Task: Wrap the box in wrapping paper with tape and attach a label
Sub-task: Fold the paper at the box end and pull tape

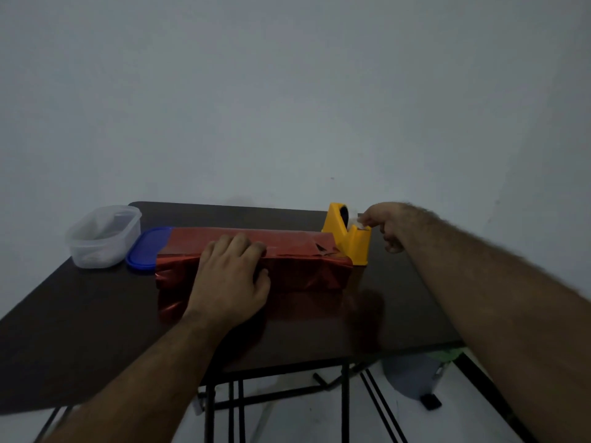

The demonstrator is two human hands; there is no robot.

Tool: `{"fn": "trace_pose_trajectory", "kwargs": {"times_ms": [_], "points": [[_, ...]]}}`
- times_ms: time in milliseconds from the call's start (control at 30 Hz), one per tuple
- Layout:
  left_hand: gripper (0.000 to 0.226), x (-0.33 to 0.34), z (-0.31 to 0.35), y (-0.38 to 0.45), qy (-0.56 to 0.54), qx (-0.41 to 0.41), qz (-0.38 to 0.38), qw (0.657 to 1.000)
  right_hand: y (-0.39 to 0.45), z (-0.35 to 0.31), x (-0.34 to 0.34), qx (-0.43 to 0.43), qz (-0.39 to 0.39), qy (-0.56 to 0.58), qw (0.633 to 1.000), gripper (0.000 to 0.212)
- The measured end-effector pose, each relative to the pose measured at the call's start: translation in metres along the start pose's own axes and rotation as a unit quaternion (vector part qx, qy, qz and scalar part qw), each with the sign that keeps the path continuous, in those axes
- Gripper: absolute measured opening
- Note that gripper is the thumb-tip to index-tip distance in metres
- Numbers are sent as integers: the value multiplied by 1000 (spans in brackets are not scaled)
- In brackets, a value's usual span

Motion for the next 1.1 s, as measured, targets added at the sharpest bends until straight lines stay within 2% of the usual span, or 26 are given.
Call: {"fn": "trace_pose_trajectory", "kwargs": {"times_ms": [133, 267, 333, 467, 633, 767, 900, 1100], "points": [[45, 0, 0, 0, 1, 1, -6, 1000, -7, -9, -1, -19, 23, 23, 999, 36], [46, 2, -1, 0, -3, 2, -12, 1000, -4, -4, 12, 22, 5, 108, 994, 9], [46, 2, -1, 1, -4, 1, -11, 1000, -3, -3, 18, 31, -7, 144, 989, 15], [46, 2, -1, 0, -3, 2, -13, 1000, -2, -1, 23, 10, -6, 241, 970, 50], [45, 2, 0, 0, -1, 2, -14, 1000, -16, 9, 30, -8, -26, 373, 928, 51], [45, 3, 0, 0, 0, 2, -17, 1000, -21, 14, 32, -38, -64, 424, 903, 50], [46, 3, 0, 0, 3, 4, -23, 1000, -13, 26, 29, -66, -58, 453, 887, 40], [47, 1, 0, 0, 9, 3, -18, 1000, 0, 50, 32, -66, -72, 475, 875, 57]]}}
Point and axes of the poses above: each hand's wrist, its own y-axis towards the middle knuckle, its own x-axis out of the palm, z = x × y, the point moved 10 cm from there along y, towards the middle knuckle, and after that the axes turned 10 degrees about y, right-handed, at the moved point
